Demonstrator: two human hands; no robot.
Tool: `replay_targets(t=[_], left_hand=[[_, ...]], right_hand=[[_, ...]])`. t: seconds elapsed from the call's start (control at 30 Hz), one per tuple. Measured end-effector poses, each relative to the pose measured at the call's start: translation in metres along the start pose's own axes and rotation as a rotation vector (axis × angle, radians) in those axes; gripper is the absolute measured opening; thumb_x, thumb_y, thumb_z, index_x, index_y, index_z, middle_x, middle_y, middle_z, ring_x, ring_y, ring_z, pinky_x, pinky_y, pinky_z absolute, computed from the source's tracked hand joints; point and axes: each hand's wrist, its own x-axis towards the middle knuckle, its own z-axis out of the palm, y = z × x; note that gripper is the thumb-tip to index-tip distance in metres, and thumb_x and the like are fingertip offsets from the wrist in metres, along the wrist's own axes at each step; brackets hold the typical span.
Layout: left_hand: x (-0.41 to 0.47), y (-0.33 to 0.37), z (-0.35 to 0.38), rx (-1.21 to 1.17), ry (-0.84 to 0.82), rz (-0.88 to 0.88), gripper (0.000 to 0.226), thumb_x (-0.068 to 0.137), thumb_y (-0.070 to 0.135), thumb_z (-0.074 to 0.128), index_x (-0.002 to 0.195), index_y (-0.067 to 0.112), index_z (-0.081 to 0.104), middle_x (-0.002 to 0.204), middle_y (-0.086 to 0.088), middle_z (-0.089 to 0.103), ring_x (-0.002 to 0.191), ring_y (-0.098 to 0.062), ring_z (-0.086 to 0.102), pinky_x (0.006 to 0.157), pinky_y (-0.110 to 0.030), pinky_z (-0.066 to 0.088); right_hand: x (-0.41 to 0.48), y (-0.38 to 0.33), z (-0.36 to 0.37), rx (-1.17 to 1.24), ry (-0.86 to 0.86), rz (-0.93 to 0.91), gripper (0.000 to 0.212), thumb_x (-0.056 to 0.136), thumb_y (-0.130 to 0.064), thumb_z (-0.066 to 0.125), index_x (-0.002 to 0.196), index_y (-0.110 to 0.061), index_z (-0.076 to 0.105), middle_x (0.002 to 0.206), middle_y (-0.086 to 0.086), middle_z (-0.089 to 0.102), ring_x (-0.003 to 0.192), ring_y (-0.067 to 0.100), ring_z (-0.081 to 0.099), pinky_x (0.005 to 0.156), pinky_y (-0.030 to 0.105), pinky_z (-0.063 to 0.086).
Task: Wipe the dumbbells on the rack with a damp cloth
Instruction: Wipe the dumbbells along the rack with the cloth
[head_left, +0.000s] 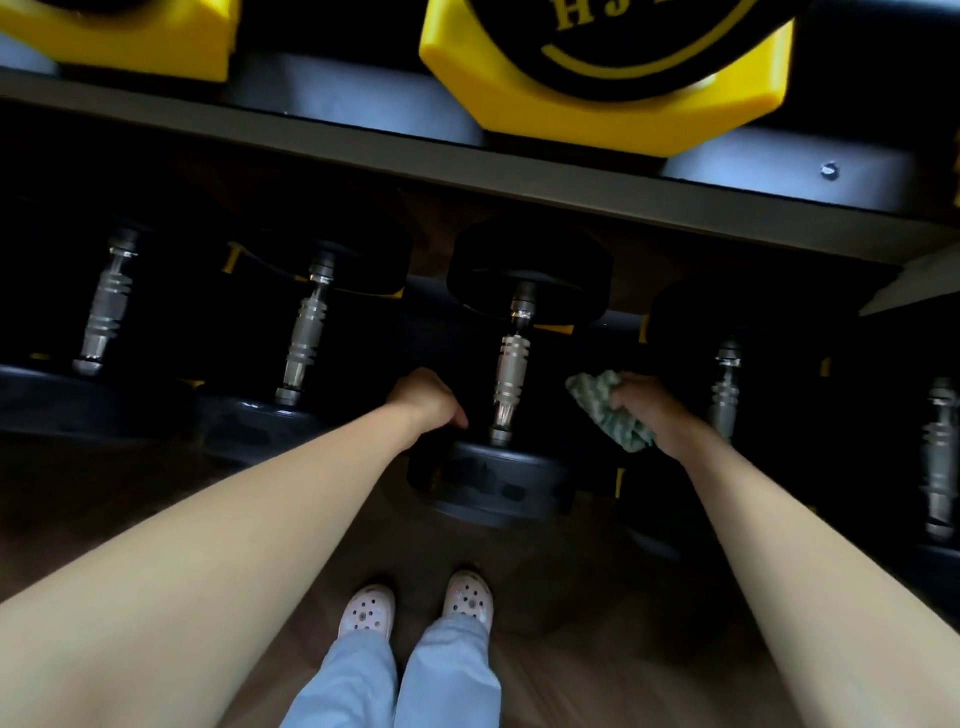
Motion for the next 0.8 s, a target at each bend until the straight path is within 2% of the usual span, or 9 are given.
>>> replay_targets(t=[0.07, 0.13, 0.27, 0.4, 0.47, 0.57, 0.63, 0.7, 0.8], left_hand=[[-0.004, 0.000, -0.002, -0.012, 0.001, 0.006, 0.027, 0.085, 0.001, 0.057, 0.063, 0.012, 0.066, 0.102, -0.013, 0.069, 0.101, -0.026, 0.062, 0.091, -0.030, 0.049], [-0.008, -0.001, -0.006, -0.044, -0.015, 0.014, 0.033, 0.088, -0.001, 0.050, 0.061, 0.012, 0.063, 0.099, -0.013, 0.068, 0.098, -0.025, 0.062, 0.093, -0.032, 0.049], [-0.011, -0.004, -0.011, -0.139, -0.035, 0.008, 0.040, 0.092, -0.005, 0.037, 0.063, 0.008, 0.061, 0.079, -0.007, 0.065, 0.069, -0.012, 0.059, 0.084, -0.025, 0.046], [-0.011, -0.010, -0.014, -0.251, -0.009, -0.016, 0.041, 0.093, -0.007, 0.031, 0.063, 0.004, 0.058, 0.065, -0.005, 0.060, 0.063, -0.011, 0.057, 0.074, -0.023, 0.048], [-0.012, -0.012, -0.014, -0.301, 0.010, -0.036, 0.042, 0.093, -0.009, 0.030, 0.061, 0.003, 0.055, 0.060, -0.006, 0.059, 0.060, -0.013, 0.057, 0.060, -0.019, 0.045], [-0.015, -0.014, -0.016, -0.374, 0.062, -0.091, 0.040, 0.092, -0.008, 0.033, 0.059, 0.002, 0.054, 0.057, -0.007, 0.059, 0.058, -0.016, 0.058, 0.052, -0.019, 0.044], [-0.019, -0.013, -0.020, -0.390, 0.073, -0.116, 0.034, 0.094, -0.003, 0.034, 0.067, -0.001, 0.055, 0.065, -0.009, 0.059, 0.058, -0.016, 0.057, 0.052, -0.020, 0.047], [-0.023, -0.013, -0.027, -0.394, 0.051, -0.136, 0.031, 0.096, 0.001, 0.034, 0.073, -0.002, 0.056, 0.067, -0.011, 0.057, 0.060, -0.016, 0.054, 0.054, -0.023, 0.048], [-0.024, -0.016, -0.035, -0.407, 0.009, -0.169, 0.038, 0.098, 0.005, 0.034, 0.068, -0.002, 0.055, 0.067, -0.014, 0.056, 0.060, -0.020, 0.054, 0.062, -0.030, 0.051]], right_hand=[[-0.009, -0.001, 0.001, 0.332, -0.056, 0.056, 0.040, 0.090, 0.002, 0.038, 0.128, -0.006, 0.049, 0.086, 0.009, 0.056, 0.071, 0.022, 0.052, 0.062, 0.031, 0.040], [-0.018, -0.012, 0.010, 0.532, -0.111, 0.023, 0.044, 0.088, 0.006, 0.035, 0.126, -0.010, 0.050, 0.086, 0.007, 0.058, 0.074, 0.020, 0.055, 0.066, 0.030, 0.043], [-0.029, -0.048, 0.042, 0.549, -0.087, -0.181, 0.050, 0.085, 0.015, 0.039, 0.130, -0.003, 0.049, 0.091, 0.005, 0.061, 0.079, 0.018, 0.057, 0.070, 0.026, 0.044], [-0.035, -0.068, 0.061, 0.236, -0.096, -0.269, 0.052, 0.091, 0.004, 0.045, 0.139, -0.014, 0.042, 0.118, 0.006, 0.056, 0.107, 0.023, 0.055, 0.080, 0.026, 0.046], [-0.047, -0.073, 0.061, -0.028, -0.144, -0.313, 0.044, 0.092, -0.001, 0.045, 0.135, -0.013, 0.047, 0.119, 0.011, 0.058, 0.109, 0.026, 0.058, 0.072, 0.020, 0.047], [-0.061, -0.074, 0.068, -0.428, -0.255, -0.335, 0.021, 0.090, -0.003, 0.048, 0.104, -0.008, 0.063, 0.094, 0.009, 0.060, 0.080, 0.020, 0.059, 0.050, 0.012, 0.037], [-0.068, -0.073, 0.073, -0.618, -0.309, -0.279, 0.014, 0.087, -0.001, 0.049, 0.077, -0.009, 0.055, 0.075, 0.004, 0.050, 0.060, 0.012, 0.044, 0.040, 0.013, 0.031], [-0.065, -0.070, 0.067, -0.497, -0.260, -0.196, 0.012, 0.082, 0.005, 0.049, 0.076, -0.005, 0.053, 0.069, 0.003, 0.043, 0.058, 0.013, 0.038, 0.044, 0.021, 0.031], [-0.051, -0.058, 0.047, 0.005, -0.039, -0.057, 0.015, 0.078, 0.007, 0.046, 0.071, -0.004, 0.051, 0.070, 0.009, 0.048, 0.060, 0.020, 0.044, 0.053, 0.025, 0.034]])
